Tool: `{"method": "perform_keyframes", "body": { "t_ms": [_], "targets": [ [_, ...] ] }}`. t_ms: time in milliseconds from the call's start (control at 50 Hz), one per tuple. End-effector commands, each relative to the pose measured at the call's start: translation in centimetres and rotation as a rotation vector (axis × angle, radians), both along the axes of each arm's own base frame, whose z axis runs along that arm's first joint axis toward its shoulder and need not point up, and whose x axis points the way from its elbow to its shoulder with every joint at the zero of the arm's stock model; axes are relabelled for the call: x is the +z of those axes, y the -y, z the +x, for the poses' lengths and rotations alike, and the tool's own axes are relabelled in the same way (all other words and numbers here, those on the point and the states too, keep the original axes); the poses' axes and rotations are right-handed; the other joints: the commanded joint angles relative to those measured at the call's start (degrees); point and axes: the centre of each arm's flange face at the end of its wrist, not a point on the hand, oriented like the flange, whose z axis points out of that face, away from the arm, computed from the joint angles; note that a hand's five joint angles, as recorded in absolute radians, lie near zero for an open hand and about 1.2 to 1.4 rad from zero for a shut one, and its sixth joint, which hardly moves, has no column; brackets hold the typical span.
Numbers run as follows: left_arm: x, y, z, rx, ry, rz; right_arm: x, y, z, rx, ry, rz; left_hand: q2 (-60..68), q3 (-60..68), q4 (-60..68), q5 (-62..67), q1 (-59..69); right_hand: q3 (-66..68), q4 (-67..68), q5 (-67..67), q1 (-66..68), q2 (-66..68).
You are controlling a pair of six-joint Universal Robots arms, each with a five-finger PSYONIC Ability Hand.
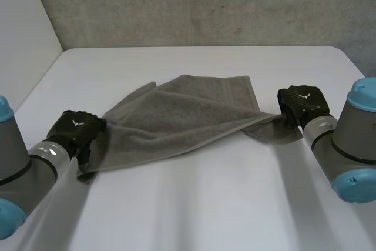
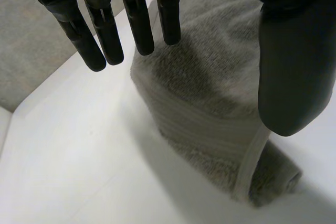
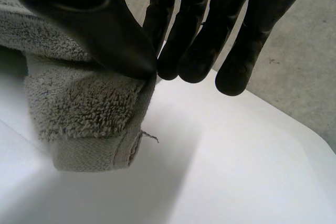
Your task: Fold the towel.
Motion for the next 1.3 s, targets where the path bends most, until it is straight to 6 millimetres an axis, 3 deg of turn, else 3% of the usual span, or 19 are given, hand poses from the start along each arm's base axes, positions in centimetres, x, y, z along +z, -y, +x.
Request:
{"method": "perform_keyframes", "body": {
  "t_ms": [20, 580, 880, 1040, 1100, 1140, 1160, 1200, 1300],
  "targets": [
    [-0.9, 1.0, 0.6, 0.09, 0.031, -0.069, 0.0, -0.1, 0.1, 0.004, 0.0, 0.0, -1.34, -2.39, -2.1, -12.82, -2.51, 3.54, 3.45, 3.28, 4.13, 4.38],
    [-2.6, 0.0, -0.4, 0.042, 0.083, -0.018, -0.7, -0.5, 0.4, 0.026, -0.043, 0.01, -2.01, -3.06, -2.77, -13.49, -3.18, 3.54, 3.45, 3.28, 4.13, 4.38],
    [-4.1, 0.6, -0.3, 0.045, 0.1, 0.013, -0.7, -0.6, 0.4, 0.029, -0.045, 0.009, 0.51, -0.54, -0.25, -10.97, -0.66, 3.54, 3.45, 3.28, 4.13, 4.38],
    [-4.5, 1.3, -0.4, 0.05, 0.1, 0.01, -0.8, -0.6, 0.4, 0.03, -0.045, 0.011, 12.29, 11.23, 11.53, 0.81, 11.12, 3.54, 3.45, 3.28, 4.13, 4.38],
    [-4.6, 1.8, -0.3, 0.057, 0.1, 0.007, -0.8, -0.6, 0.4, 0.03, -0.046, 0.012, 23.39, 22.34, 22.63, 11.91, 22.22, 3.54, 3.45, 3.28, 4.13, 4.38],
    [-4.2, 2.5, -0.1, 0.073, 0.093, -0.017, -0.8, -0.6, 0.4, 0.032, -0.045, 0.012, 38.62, 37.57, 37.86, 27.14, 37.45, 3.54, 3.45, 3.28, 4.13, 4.38],
    [-4.2, 2.5, -0.1, 0.073, 0.093, -0.017, -0.8, -0.6, 0.4, 0.032, -0.045, 0.012, 38.7, 37.64, 37.94, 27.22, 37.52, 3.54, 3.45, 3.28, 4.13, 4.38],
    [-3.1, 3.3, 0.3, 0.096, 0.074, -0.059, -0.7, -0.6, 0.4, 0.033, -0.044, 0.011, 50.09, 49.03, 49.33, 38.61, 48.91, 3.54, 3.45, 3.28, 4.13, 4.38],
    [-0.6, 4.0, 0.6, 0.116, 0.046, -0.143, -0.1, -0.6, 0.5, 0.034, -0.04, -0.004, 51.63, 50.57, 50.87, 40.15, 50.46, 3.54, 3.45, 3.28, 4.13, 4.38]
  ]
}}
